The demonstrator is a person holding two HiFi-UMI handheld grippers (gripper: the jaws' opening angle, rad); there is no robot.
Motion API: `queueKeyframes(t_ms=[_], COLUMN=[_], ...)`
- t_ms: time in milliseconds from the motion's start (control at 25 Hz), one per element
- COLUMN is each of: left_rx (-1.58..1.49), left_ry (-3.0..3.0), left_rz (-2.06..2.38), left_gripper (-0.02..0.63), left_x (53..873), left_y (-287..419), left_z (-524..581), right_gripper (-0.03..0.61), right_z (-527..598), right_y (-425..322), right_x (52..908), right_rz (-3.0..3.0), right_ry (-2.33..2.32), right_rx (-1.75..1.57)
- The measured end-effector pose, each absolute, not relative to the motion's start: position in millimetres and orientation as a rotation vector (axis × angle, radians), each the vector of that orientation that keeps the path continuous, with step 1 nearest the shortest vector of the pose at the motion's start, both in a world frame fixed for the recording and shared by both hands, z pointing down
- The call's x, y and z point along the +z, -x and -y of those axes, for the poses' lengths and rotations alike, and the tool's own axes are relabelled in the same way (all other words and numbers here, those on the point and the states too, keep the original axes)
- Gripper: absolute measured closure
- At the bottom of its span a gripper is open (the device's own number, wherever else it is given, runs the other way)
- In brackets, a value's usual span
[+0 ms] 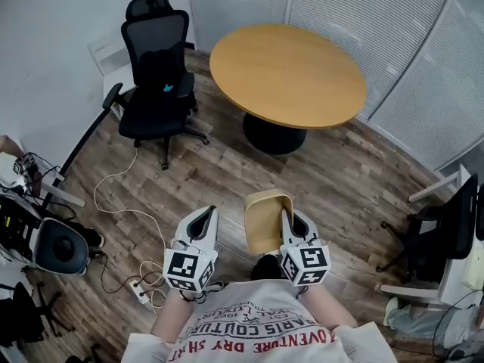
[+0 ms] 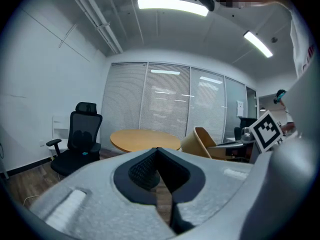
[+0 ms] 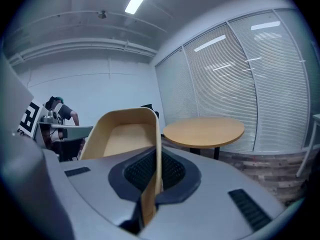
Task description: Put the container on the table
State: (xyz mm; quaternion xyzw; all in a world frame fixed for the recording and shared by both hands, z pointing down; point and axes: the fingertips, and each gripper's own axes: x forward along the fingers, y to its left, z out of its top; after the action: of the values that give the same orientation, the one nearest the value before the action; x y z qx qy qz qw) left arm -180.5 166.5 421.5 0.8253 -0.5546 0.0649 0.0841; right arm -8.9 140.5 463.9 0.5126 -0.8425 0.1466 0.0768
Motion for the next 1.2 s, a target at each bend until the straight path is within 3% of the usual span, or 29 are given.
queueKeyframes(t_ms=[560, 1200], left_rx=[0.153, 0.228], left_ry=[-2.505, -2.54], left_rz=[1.636, 1.477], left_gripper=[0.617, 0.617], left_x=[405, 436], left_y=[38, 25], left_z=[0, 190], right_gripper=[0.568, 0.568], right_z=[38, 195], right_y=[-128, -149], right_x=[457, 480], right_rz=[2.545, 2.421], right_ry=[-1.512, -1.667], right_rx=[0.426, 0.472])
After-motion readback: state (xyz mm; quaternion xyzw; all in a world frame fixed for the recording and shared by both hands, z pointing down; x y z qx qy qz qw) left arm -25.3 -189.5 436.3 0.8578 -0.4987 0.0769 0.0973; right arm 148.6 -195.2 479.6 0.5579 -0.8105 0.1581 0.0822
